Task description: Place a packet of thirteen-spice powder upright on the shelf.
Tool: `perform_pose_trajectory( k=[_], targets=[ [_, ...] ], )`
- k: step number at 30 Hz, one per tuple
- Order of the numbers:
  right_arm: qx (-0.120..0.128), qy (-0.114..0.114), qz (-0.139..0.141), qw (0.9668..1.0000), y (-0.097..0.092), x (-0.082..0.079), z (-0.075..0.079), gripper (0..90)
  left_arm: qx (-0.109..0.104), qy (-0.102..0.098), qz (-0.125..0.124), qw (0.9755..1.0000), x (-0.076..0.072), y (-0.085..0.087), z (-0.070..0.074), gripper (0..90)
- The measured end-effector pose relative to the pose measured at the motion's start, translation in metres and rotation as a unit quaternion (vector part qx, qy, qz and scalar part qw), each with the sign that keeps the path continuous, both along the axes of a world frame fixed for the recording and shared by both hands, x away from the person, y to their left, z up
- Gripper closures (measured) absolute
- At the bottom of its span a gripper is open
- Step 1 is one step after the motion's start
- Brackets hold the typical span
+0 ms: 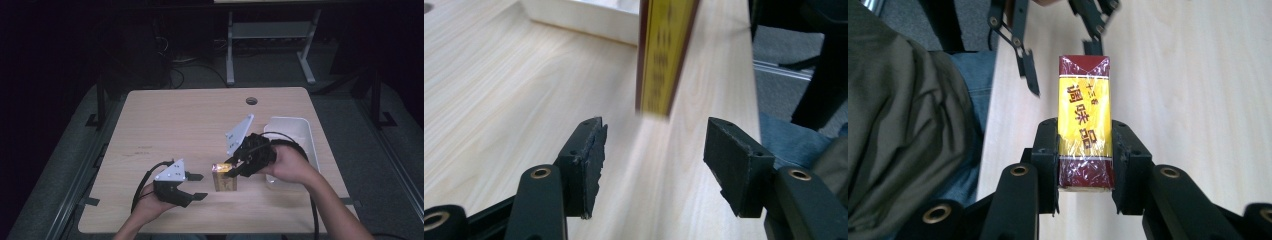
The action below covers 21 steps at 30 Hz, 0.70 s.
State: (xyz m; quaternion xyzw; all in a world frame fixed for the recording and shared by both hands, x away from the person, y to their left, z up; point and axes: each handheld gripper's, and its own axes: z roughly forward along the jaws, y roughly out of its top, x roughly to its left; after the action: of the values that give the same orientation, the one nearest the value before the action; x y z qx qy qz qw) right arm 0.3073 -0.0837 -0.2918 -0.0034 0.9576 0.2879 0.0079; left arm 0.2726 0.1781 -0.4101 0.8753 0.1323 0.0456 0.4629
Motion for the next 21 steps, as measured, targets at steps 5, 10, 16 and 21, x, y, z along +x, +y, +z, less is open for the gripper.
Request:
perform_pose_trajectory(
  k=[5,10,16,21],
  targets=[
    [-0.028,-0.007,-0.022,0.9994,-0.015,0.018,0.013,68.1,-0.01,0.003,0.033,0.9994,0.006,0.011,0.001,34.0],
    [-0.046,-0.014,-0.041,0.998,-0.028,0.029,0.027,68.2,-0.014,0.005,0.045,0.9989,0.009,0.017,0.001,32.9],
    [-0.046,-0.025,-0.066,0.9965,-0.046,0.04,0.043,68.2,-0.017,0.005,0.055,0.9983,0.011,0.02,0.001,31.7],
    [-0.049,-0.025,-0.087,0.9947,-0.061,0.05,0.049,68.2,-0.009,0.005,0.058,0.9983,0.013,0.023,-0.001,31.8]
  ],
)
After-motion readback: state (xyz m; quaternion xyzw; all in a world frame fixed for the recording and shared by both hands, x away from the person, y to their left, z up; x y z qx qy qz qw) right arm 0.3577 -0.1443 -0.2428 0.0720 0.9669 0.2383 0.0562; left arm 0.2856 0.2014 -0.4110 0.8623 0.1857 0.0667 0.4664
